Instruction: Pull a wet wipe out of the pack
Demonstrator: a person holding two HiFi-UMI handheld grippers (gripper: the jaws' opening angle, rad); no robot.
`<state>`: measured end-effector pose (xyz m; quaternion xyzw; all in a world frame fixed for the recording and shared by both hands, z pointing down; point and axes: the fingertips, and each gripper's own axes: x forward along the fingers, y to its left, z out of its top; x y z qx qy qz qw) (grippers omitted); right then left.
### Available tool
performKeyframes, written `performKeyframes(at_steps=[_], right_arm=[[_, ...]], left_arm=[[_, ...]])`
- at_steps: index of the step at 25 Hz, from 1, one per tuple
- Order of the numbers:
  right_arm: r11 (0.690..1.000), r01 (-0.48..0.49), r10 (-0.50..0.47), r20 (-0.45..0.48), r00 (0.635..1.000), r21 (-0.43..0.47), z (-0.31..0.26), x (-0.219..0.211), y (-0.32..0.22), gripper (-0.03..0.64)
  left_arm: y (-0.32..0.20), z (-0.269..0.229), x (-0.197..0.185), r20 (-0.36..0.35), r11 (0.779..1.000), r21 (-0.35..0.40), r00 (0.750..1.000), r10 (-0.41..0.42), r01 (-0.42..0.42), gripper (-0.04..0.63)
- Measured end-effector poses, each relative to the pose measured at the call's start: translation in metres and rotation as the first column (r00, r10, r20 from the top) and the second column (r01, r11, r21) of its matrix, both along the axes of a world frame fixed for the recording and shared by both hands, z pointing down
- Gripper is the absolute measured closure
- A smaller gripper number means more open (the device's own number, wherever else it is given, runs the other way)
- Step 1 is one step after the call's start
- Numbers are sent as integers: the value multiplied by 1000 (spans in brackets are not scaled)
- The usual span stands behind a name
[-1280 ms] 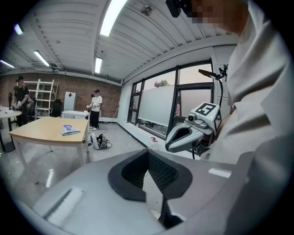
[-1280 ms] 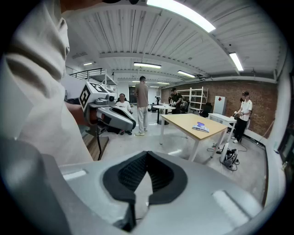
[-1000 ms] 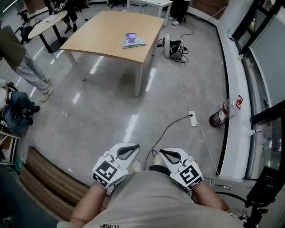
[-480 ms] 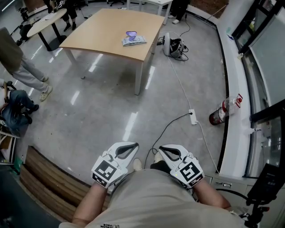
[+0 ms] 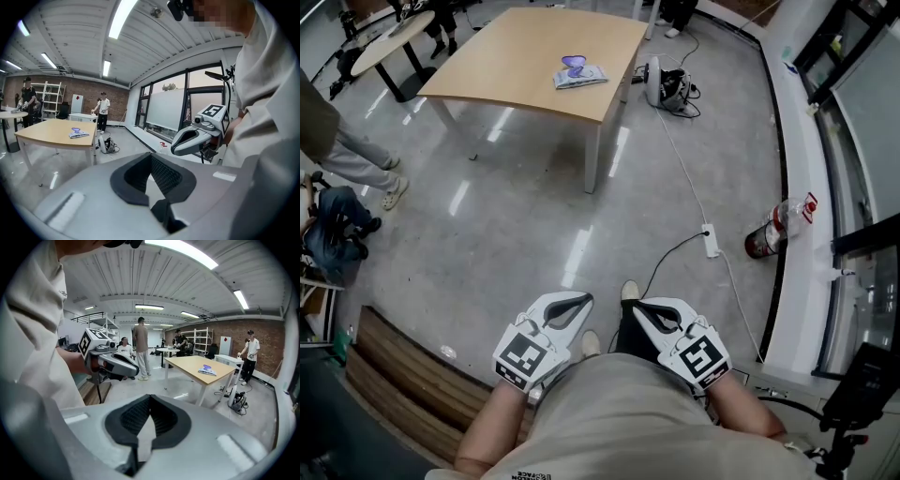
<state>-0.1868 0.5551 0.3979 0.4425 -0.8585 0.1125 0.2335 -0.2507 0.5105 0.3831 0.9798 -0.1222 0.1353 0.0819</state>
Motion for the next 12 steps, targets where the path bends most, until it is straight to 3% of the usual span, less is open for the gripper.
performKeyframes(at_steps=[6,12], right_arm=[[999,48,-48,22,999,8,6,32,-73,615],[995,100,-101,35,994,29,-2,101,-169,615]], left_arm=[[-72,-1,36,7,999,-1,999,-41,41,591],[-165,-16,105,20,995,15,995,-102,102,591]])
